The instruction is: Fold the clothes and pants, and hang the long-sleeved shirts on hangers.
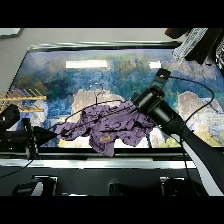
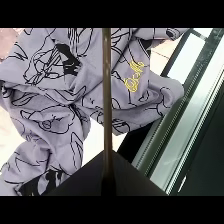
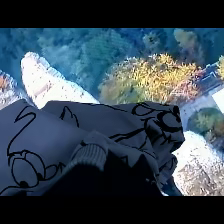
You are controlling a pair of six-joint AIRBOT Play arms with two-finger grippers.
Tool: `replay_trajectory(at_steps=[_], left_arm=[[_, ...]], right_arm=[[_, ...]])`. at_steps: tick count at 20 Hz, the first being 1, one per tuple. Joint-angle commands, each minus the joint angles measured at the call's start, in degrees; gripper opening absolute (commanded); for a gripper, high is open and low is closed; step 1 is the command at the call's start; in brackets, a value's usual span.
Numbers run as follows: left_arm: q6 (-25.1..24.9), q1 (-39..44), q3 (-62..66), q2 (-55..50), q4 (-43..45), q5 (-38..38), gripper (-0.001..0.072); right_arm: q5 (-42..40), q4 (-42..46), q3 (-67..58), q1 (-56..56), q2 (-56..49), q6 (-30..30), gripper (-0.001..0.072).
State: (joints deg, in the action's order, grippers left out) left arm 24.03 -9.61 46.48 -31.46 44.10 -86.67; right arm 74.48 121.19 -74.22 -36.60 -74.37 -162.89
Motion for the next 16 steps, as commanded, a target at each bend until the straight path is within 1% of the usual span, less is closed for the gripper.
replay_trajectory(at_steps=[1,5,16], left_arm=[[0.04,0.04,0.0,0.2,0.02,-1.44,0.0019],[1.75,0.04,0.0,1.57,0.02,-2.16,0.0019],[2.8,0.0,0.0,3.63,0.31,-2.38,0.0019]], right_arm=[[0.7,0.46,-0.04,0.04,-0.2,-2.38,0.0026],[1.95,0.57,-0.04,0.04,-1.53,-3.15,0.0026],[1.6,1.51,-0.07,0.04,-2.6,-4.44,0.0027]])
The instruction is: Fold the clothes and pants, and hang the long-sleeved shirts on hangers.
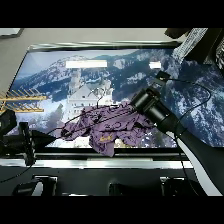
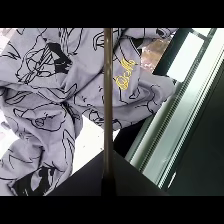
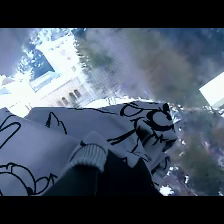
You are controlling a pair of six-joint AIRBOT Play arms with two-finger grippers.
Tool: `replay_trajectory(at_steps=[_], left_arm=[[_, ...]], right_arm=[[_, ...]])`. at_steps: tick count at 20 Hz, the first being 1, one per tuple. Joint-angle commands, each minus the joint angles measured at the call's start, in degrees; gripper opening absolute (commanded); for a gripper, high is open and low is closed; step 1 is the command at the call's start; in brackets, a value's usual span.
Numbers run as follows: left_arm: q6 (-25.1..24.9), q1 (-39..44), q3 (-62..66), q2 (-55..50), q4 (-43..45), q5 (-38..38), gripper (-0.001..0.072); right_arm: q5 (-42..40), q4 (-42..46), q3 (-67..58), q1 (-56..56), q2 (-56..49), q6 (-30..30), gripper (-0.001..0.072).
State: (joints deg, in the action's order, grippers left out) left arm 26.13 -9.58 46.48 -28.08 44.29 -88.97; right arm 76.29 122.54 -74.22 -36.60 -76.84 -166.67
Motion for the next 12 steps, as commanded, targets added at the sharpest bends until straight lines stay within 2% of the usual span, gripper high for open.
replay_trajectory(at_steps=[1,12], left_arm=[[0.92,-0.02,0.0,0.24,0.33,-0.09,0.0019],[0.92,3.26,0.0,-1.44,0.96,0.5,0.0019]], right_arm=[[-0.35,0.11,-0.07,0.04,-0.11,-0.7,0.0027],[-1.36,-0.61,-0.11,0.0,1.9,1.05,0.0027]])
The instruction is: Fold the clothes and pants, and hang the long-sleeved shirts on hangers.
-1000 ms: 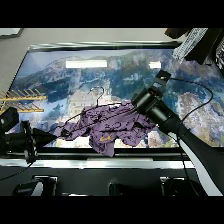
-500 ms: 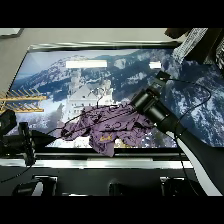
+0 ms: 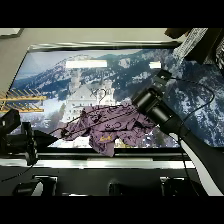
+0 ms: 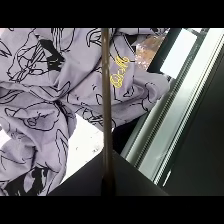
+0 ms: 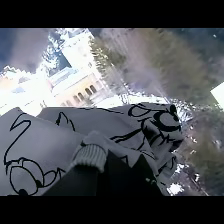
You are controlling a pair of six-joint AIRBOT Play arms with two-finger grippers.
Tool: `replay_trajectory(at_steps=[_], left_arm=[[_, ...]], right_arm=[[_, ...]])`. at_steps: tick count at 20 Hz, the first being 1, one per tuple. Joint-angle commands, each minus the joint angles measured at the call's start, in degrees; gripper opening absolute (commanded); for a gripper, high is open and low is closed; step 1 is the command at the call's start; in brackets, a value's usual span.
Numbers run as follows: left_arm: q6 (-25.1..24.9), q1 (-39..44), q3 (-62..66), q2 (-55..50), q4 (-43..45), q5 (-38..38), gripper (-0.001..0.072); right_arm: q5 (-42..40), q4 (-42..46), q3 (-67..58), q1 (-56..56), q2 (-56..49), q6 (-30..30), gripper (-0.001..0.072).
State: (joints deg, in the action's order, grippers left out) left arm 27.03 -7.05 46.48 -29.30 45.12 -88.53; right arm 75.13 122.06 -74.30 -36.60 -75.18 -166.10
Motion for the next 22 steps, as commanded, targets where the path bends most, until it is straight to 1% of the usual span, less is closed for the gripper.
replay_trajectory(at_steps=[1,7,13,22], left_arm=[[0.02,0.72,0.02,-0.22,0.13,0.07,0.0019],[0.63,0.72,3.56,0.48,2.29,0.9,0.002],[1.11,0.72,3.65,0.61,2.25,-0.57,0.0019],[0.81,0.87,3.48,-1.77,2.16,0.52,0.002]], right_arm=[[-0.2,-0.07,-0.02,0.0,0.22,0.48,0.0027],[0.5,0.17,0.04,0.0,-0.46,0.5,0.0027],[0.31,1.68,0.04,0.04,-0.96,0.5,0.0027],[-0.33,1.2,0.0,-0.02,-0.81,0.94,0.0027]])
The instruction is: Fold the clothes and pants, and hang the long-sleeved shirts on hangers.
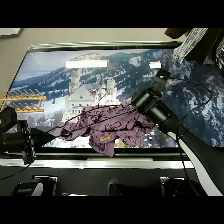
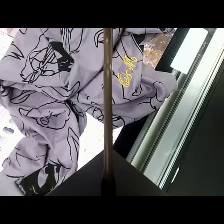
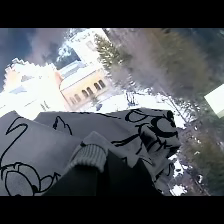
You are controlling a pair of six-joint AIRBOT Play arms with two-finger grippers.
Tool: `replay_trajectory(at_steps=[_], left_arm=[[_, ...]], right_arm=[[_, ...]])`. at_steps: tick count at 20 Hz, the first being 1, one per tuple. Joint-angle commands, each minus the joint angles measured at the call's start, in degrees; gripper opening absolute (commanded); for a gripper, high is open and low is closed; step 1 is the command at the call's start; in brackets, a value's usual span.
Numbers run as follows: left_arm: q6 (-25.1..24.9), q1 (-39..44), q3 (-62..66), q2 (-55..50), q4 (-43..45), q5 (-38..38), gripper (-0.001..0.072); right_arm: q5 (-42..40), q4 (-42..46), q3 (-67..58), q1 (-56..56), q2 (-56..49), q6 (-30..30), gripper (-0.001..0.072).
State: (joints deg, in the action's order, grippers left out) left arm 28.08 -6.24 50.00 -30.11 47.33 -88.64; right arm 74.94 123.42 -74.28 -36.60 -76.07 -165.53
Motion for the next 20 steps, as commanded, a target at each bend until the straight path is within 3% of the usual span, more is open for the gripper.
replay_trajectory(at_steps=[1,13,20], left_arm=[[-0.35,0.37,-0.09,-1.31,0.0,1.03,0.002],[-1.07,5.73,-1.03,-6.91,0.0,4.98,0.002],[-0.35,14.69,-1.03,-7.67,0.0,15.5,0.002]], right_arm=[[-0.17,-0.2,-0.04,-0.02,0.22,0.37,0.0027],[-4.07,-3.54,-0.17,-0.02,4.5,5.46,0.0027],[-2.4,-10.12,-7.96,-0.02,6.27,17.22,0.0027]])
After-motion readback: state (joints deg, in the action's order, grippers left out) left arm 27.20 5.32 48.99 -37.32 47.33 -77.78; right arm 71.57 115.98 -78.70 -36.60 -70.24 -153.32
